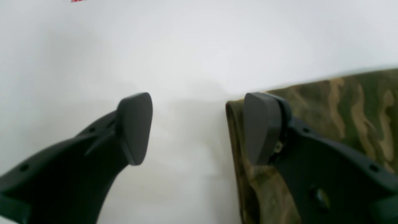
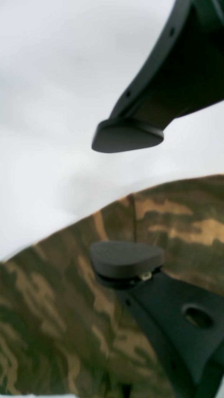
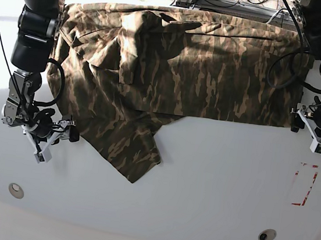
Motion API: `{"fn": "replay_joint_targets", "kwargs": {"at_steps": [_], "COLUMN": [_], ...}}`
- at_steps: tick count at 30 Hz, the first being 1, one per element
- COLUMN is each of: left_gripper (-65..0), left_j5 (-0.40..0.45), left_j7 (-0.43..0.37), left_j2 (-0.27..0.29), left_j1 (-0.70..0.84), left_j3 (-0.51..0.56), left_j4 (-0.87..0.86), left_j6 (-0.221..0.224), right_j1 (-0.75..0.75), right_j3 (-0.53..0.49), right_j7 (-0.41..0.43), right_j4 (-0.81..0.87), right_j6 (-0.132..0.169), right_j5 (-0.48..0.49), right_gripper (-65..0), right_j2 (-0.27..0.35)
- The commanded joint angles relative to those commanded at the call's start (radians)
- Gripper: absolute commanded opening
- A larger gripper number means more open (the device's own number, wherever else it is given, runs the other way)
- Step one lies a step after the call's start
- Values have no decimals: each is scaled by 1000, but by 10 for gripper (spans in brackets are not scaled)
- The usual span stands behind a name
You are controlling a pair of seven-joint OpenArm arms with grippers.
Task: Layout the t-shirt on the table in an organized manner, then fold the t-shirt properly
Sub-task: 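Release the shirt and lower both grippers to the folded shirt's side edges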
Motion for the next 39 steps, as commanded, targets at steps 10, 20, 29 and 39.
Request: {"fn": "replay_joint_targets", "kwargs": {"at_steps": [10,20,29,39], "left_gripper": [-222,-222,-222,-222], "left_j5": [-2,2,2,2], "left_j7": [-6,-8,-8,-8], "left_j2": [23,35,35,34], "left_j1": [-101,-140,-138,-138], "left_j3": [9,11,11,11], "left_j4": [-97,-138,-138,-189], "left_j6": [0,0,0,0], "right_j1": [-20,-55,-66,-66], "right_j3": [0,-2,-2,-2], "right_j7": [34,28,28,26], "right_j4": [-46,-40,-40,-40], "right_j6": [0,0,0,0], "right_j5": [-18,-18,-18,-17], "right_gripper": [-219,-225,-333,-534], "right_j2": [-31,-83,-91,-91]}}
